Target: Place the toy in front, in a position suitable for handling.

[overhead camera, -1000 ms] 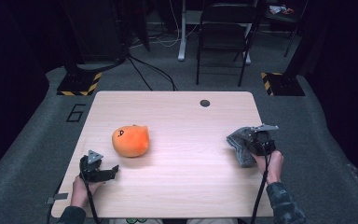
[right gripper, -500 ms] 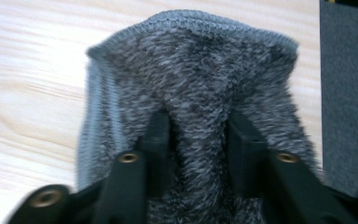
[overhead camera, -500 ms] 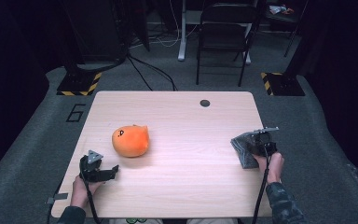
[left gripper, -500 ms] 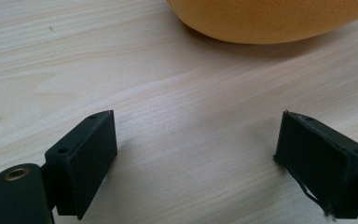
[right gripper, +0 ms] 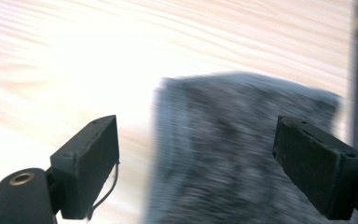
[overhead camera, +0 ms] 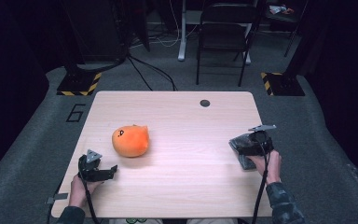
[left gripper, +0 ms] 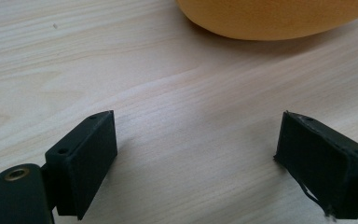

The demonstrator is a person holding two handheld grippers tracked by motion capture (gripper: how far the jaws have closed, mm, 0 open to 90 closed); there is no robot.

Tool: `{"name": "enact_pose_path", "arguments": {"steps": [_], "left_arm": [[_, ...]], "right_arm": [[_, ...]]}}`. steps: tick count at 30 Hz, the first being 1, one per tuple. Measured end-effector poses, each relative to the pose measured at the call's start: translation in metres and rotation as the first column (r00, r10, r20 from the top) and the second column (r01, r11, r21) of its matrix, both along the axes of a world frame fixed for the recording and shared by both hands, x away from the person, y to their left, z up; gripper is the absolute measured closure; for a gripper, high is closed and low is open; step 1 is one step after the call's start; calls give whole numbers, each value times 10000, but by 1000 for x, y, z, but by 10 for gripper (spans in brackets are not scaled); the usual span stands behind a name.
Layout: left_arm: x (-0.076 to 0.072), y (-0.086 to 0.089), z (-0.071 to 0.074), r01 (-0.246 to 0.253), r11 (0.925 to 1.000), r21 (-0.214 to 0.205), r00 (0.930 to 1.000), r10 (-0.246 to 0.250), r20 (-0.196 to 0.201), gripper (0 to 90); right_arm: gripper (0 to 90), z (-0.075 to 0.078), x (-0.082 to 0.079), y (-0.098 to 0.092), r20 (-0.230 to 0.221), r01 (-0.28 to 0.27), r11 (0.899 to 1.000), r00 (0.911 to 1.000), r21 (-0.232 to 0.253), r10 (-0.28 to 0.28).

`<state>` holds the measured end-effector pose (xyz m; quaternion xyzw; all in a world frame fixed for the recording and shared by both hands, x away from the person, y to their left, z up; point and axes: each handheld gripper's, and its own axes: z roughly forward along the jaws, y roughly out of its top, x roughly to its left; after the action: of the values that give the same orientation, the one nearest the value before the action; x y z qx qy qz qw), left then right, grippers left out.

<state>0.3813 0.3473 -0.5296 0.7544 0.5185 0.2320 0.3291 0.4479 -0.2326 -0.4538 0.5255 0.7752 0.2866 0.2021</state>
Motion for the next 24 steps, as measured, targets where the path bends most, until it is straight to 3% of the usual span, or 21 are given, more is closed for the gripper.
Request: {"name": "enact_pose_path", "arguments": {"steps": [1, 2, 5, 6, 10, 14, 24], "left_arm": [[0, 0, 0, 0, 10000, 0, 10000, 0, 0, 119], [0, 0, 1, -2, 10000, 54, 10000, 2, 4, 119], [0, 1, 3, 6, 10000, -85, 10000, -6, 21, 119], [0, 3, 7, -58, 9998, -199, 10000, 58, 31, 119], [1, 5, 13, -93, 9979, -634, 9998, 106, 192, 119], [2, 3, 21, -27, 9943, -1066, 9992, 68, 390, 119], [6, -5, 47, 243, 9910, -1319, 9950, -112, 992, 119]], "right_arm": [[133, 0, 0, 0, 0, 0, 10000, 10000, 0, 0], [133, 3, -3, 11, -20, -557, 9977, 9984, 390, 558], [134, 6, -6, 26, -24, -995, 9944, 9950, 364, 996], [135, 7, -8, 40, -3, -1551, 9872, 9879, 377, 1552], [138, 6, -8, 61, -134, -2137, 9760, 9767, 423, 2144], [141, 2, -4, 73, -391, -2457, 9682, 9681, 476, 2476], [146, -4, -4, 88, -549, -2922, 9558, 9544, 323, 2936]]}}
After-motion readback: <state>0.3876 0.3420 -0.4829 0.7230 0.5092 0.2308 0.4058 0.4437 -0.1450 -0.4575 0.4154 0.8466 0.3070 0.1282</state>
